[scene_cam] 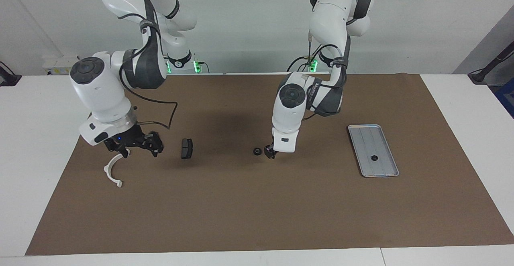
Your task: Place bearing gear from tray to pile
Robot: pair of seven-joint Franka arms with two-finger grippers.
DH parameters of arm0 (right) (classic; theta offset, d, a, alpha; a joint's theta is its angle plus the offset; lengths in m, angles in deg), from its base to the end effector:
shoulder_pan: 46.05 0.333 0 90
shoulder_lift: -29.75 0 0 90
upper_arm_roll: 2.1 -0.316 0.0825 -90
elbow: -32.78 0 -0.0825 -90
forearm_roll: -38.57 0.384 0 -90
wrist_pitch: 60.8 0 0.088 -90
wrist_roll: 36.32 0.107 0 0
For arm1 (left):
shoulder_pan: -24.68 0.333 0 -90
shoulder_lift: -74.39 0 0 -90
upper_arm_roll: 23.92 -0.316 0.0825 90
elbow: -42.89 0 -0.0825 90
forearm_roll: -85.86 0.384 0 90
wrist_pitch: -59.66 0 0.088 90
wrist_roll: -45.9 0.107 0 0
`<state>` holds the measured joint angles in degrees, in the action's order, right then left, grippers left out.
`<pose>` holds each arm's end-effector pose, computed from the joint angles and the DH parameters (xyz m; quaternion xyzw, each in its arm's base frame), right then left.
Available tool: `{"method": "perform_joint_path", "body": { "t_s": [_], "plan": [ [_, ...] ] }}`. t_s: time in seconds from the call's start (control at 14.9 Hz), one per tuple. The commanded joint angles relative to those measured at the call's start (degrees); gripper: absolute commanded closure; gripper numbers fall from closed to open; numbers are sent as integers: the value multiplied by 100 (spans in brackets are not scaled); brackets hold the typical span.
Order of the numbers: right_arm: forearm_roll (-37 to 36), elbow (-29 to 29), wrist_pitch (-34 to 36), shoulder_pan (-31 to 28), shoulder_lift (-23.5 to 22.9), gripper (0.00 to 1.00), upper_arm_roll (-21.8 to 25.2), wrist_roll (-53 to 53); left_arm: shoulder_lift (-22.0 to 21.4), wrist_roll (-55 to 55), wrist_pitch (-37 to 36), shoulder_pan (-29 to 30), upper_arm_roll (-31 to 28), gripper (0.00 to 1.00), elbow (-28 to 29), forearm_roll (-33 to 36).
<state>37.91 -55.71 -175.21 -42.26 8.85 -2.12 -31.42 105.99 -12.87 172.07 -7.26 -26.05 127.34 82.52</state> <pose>0.6750 0.0442 0.4502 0.9990 -0.0074 0.0441 0.0019 0.6017 -0.3540 0.3523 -0.9652 -0.2591 0.0343 0.0100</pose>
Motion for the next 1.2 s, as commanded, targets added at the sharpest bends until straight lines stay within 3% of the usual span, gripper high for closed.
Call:
{"method": "perform_joint_path", "body": {
  "t_s": [0.0,0.47,0.74,0.87,1.14],
  "plan": [
    [-56,235,129,384,-134,1,-6,694,-189,838,-149,380,20,23,343,-44],
    [-57,-239,121,1781,-28,3,-15,2673,-1217,3807,27,1978,20,23,1723,-44],
    [-48,-660,-133,2327,68,3,-15,3009,-1271,4541,552,2314,11,25,1986,-44],
    [-48,-976,-572,2415,165,0,-24,2965,-1332,4873,782,2428,11,33,2171,-44],
    [-39,-1083,-846,2459,165,0,-33,2579,-1324,5463,906,2613,-59,35,2207,-9]
  ]
}}
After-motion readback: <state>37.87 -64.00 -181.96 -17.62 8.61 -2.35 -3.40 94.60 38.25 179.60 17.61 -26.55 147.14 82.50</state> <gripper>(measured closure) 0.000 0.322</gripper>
